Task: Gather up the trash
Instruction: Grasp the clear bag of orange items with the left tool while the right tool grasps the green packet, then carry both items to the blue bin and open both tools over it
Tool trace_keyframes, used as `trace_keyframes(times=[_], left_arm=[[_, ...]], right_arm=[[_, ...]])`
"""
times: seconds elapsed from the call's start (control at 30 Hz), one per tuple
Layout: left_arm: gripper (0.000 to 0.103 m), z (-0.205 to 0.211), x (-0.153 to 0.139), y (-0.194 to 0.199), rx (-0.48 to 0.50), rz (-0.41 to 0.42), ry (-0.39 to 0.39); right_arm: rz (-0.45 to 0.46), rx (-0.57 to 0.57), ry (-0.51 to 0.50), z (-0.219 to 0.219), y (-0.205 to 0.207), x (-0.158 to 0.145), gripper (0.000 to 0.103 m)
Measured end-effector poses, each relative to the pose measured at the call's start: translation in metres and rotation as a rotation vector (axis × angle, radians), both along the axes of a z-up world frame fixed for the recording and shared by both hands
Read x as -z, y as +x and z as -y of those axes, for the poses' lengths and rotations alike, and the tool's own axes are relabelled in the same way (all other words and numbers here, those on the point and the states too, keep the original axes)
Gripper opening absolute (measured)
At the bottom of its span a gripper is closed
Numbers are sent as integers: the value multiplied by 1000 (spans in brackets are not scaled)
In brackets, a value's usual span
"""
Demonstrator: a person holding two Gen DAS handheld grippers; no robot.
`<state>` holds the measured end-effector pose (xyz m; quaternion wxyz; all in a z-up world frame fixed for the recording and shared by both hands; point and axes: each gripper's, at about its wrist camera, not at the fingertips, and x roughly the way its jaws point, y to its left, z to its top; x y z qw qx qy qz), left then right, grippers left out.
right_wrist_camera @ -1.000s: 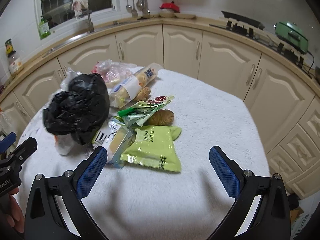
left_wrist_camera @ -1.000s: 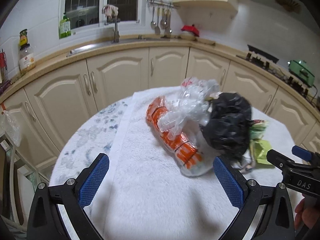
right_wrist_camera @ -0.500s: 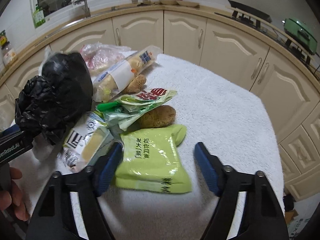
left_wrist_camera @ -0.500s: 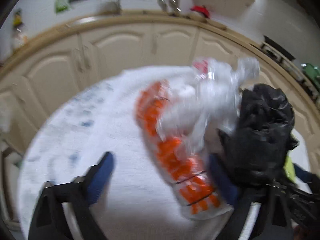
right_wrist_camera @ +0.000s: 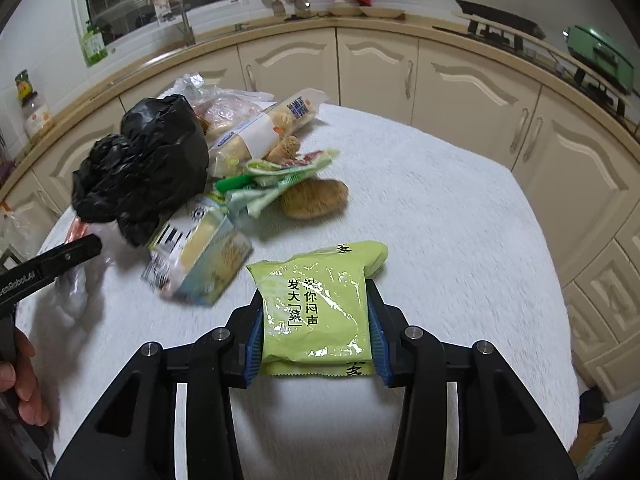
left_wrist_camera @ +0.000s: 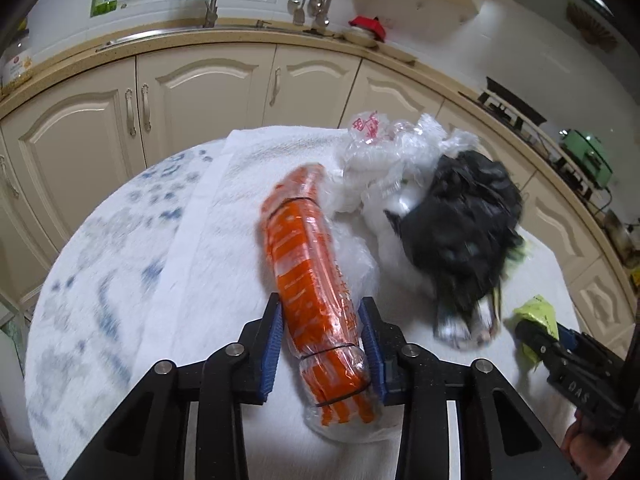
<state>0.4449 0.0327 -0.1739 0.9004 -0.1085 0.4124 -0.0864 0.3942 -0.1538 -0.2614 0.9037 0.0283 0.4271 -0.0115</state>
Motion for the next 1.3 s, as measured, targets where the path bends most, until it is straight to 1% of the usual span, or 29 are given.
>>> trace_keyframes(times=[0.2, 0.37, 0.47, 0.53, 0.57, 0.63, 0.67, 0.7, 0.73, 0.77, 0.8, 0.87, 0.9, 1.1, 1.17, 1.3], left_arm=[[29, -11, -3, -23, 22, 26, -5], [28, -18, -2, -53, 38, 55, 16], [27, -18, 1, -56, 61, 54, 27], [28, -12, 2, -56, 59, 40, 55], [32, -9, 5, -51, 59, 19, 75], [43, -10, 9, -37, 40, 11, 88], [54, -5, 9, -33, 30, 12, 98], [56, -3, 11, -26, 24, 12, 109], [55, -2, 13, -19, 29, 8, 108], [47, 1, 15, -14, 36, 2, 105], [37, 2, 17, -9, 43, -3, 108], [26, 12, 16, -12, 46, 6, 111], [25, 10, 15, -13, 52, 12, 96], [24, 33, -6, -44, 81, 87, 83], [24, 35, -14, -66, 97, 115, 77], [24, 58, -36, -93, 142, 183, 66]], right_arm=[[16, -14, 36, -2, -30, -5, 44], [41, -22, 55, -7, -56, -12, 44], [56, -32, 58, -11, -70, -17, 44], [61, -34, 56, -12, -78, -19, 44], [62, -36, 55, -12, -81, -20, 44], [61, -39, 56, -13, -86, -21, 44], [62, -40, 57, -13, -88, -21, 44], [64, -41, 59, -13, -90, -22, 44], [66, -42, 62, -12, -92, -22, 44], [68, -42, 64, -11, -93, -23, 44], [70, -41, 67, -10, -94, -23, 44], [75, -36, 74, -6, -96, -25, 44], [82, -32, 81, -3, -98, -27, 44], [127, 0, 113, 18, -111, -38, 44], [147, 13, 116, 28, -117, -45, 44], [183, 46, 117, 48, -135, -60, 44]])
